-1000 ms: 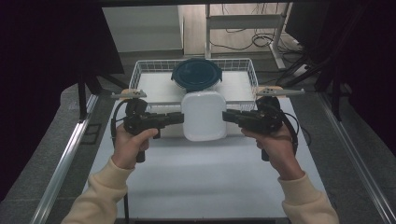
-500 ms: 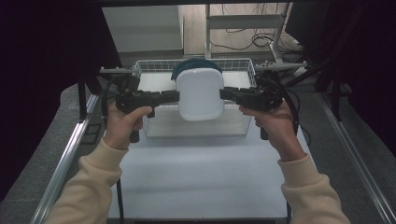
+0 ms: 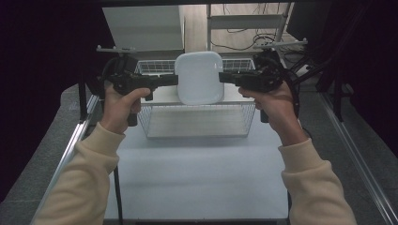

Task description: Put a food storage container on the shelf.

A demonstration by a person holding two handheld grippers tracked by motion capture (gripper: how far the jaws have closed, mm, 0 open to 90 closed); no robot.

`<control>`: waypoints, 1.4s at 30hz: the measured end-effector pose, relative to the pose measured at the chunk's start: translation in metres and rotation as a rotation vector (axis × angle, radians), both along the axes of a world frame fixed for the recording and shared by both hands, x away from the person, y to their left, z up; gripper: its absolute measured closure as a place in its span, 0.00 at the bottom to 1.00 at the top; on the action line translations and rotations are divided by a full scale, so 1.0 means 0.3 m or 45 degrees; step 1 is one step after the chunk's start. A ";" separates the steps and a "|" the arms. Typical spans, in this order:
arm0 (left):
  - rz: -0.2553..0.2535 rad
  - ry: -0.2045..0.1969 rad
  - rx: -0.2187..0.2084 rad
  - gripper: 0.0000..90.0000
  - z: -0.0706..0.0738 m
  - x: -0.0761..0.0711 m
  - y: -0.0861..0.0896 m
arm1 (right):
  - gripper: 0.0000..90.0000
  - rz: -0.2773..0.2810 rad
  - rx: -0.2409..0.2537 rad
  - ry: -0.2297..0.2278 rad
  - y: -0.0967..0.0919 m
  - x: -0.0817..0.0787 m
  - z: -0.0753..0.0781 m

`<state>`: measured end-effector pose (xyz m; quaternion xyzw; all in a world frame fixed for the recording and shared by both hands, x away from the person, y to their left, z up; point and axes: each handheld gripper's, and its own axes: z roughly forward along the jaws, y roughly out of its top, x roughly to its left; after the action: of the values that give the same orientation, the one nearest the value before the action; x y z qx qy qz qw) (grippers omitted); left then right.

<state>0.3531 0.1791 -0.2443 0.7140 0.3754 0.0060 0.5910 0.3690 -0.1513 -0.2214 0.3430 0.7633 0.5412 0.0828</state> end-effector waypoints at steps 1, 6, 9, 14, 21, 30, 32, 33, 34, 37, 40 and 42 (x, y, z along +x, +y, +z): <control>-0.001 0.001 0.001 0.91 0.004 0.006 0.003 | 0.86 0.002 -0.003 -0.002 0.001 0.006 0.004; -0.006 0.019 -0.021 0.91 0.016 0.038 0.016 | 0.86 0.006 0.005 0.009 0.011 0.036 0.024; -0.010 0.030 -0.031 0.91 0.024 0.059 0.022 | 0.86 0.004 0.006 0.021 0.016 0.054 0.038; -0.018 0.050 -0.044 0.90 0.045 0.093 0.028 | 0.86 -0.006 0.001 0.029 0.023 0.078 0.064; -0.023 0.101 -0.075 0.90 0.058 0.153 0.034 | 0.86 -0.021 -0.001 0.053 0.028 0.122 0.094; -0.009 0.210 -0.086 0.90 0.014 0.249 0.055 | 0.85 -0.046 0.006 0.170 0.051 0.214 0.051; -0.009 0.241 -0.094 0.90 0.000 0.274 0.058 | 0.85 -0.055 0.012 0.213 0.055 0.242 0.037; -0.009 0.241 -0.094 0.90 0.000 0.274 0.058 | 0.85 -0.055 0.012 0.213 0.055 0.242 0.037; -0.004 0.253 -0.096 0.90 -0.004 0.282 0.057 | 0.85 -0.058 0.014 0.228 0.056 0.252 0.031; -0.011 0.276 -0.130 0.90 -0.014 0.306 0.061 | 0.84 -0.068 0.027 0.263 0.054 0.279 0.020; -0.003 0.315 -0.168 0.90 -0.017 0.331 0.060 | 0.83 -0.070 0.049 0.295 0.050 0.306 0.013; 0.005 0.344 -0.188 0.89 -0.022 0.351 0.062 | 0.82 -0.081 0.059 0.324 0.051 0.329 0.010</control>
<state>0.4583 0.1977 -0.2508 0.6622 0.4525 -0.1167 0.5858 0.4676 -0.1360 -0.2183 0.4347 0.7437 0.5079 -0.0055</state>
